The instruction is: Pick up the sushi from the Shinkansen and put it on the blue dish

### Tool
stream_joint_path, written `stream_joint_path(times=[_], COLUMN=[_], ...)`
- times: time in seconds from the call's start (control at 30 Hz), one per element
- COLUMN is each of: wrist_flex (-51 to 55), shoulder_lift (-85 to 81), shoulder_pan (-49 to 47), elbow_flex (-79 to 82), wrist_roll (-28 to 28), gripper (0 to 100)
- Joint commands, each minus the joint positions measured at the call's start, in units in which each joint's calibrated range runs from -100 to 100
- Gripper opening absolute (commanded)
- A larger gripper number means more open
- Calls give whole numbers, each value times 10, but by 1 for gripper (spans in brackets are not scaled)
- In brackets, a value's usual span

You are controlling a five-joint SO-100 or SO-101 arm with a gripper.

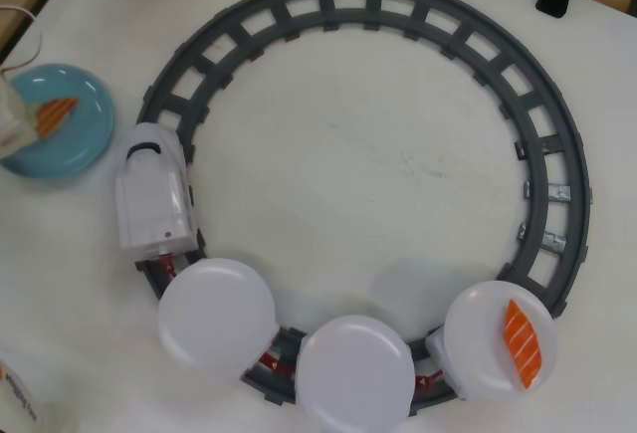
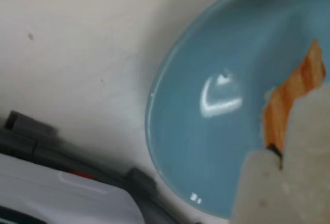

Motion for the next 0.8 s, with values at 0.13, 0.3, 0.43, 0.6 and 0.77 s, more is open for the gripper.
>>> stream_joint_path(times=[0.13,0.3,0.43,0.6,0.77], wrist_flex=[0,-17,-20,-28,-55], shoulder_lift=[-1,19,24,24,24], shoulder_pan=[5,17,22,28,48], elbow_flex=[41,66,60,59,60], wrist_roll=[45,54,67,85,90], gripper=[5,5,5,5,5])
